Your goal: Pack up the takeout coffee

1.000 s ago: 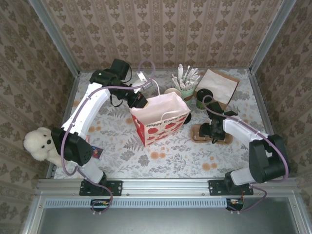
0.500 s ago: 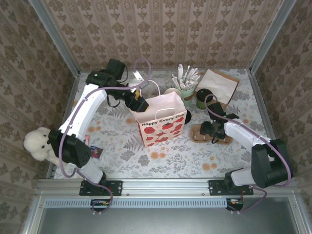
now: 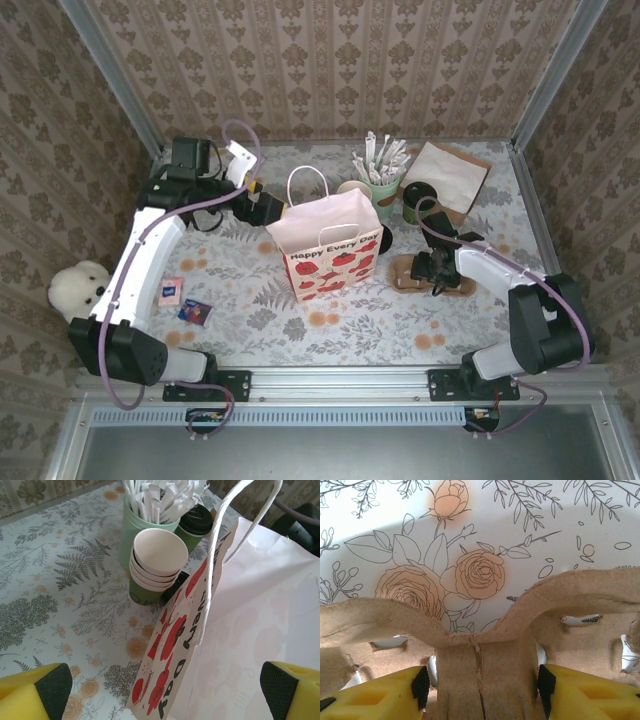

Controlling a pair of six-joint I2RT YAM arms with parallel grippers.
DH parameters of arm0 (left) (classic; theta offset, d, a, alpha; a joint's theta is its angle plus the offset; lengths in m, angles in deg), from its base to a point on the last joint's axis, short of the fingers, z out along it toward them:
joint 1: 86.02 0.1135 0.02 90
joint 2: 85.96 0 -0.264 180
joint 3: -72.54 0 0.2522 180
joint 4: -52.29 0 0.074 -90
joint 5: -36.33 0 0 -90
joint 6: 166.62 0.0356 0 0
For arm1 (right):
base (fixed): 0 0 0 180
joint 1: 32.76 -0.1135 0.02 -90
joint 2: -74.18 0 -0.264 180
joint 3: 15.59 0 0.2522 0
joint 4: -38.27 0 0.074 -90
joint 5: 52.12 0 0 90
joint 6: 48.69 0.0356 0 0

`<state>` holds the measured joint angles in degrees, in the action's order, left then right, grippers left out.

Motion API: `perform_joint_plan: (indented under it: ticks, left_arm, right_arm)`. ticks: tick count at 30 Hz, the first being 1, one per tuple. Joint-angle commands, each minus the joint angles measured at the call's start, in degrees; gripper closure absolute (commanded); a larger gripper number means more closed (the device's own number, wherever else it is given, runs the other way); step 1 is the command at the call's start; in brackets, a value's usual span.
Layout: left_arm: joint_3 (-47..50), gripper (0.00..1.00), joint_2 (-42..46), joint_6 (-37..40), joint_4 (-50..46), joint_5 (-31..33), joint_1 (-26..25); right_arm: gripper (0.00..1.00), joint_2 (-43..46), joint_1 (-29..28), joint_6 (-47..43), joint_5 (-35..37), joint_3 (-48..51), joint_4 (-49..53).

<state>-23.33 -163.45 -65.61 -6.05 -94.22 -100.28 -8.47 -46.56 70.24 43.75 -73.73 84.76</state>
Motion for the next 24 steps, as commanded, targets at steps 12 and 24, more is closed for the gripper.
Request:
perform_joint_plan:
  ticks: [12, 24]
  left_arm:
    - [2.1, 0.00, 3.4, -5.0, 6.0, 1.4, 0.9]
    - [4.7, 0.00, 3.6, -6.1, 9.2, 2.0, 1.0]
  right_arm:
    - [0.39, -3.1, -1.3, 1.1, 3.3, -2.6, 1.5]
    - [0.57, -2.1, -2.4, 0.2, 4.5, -4.2, 3.2]
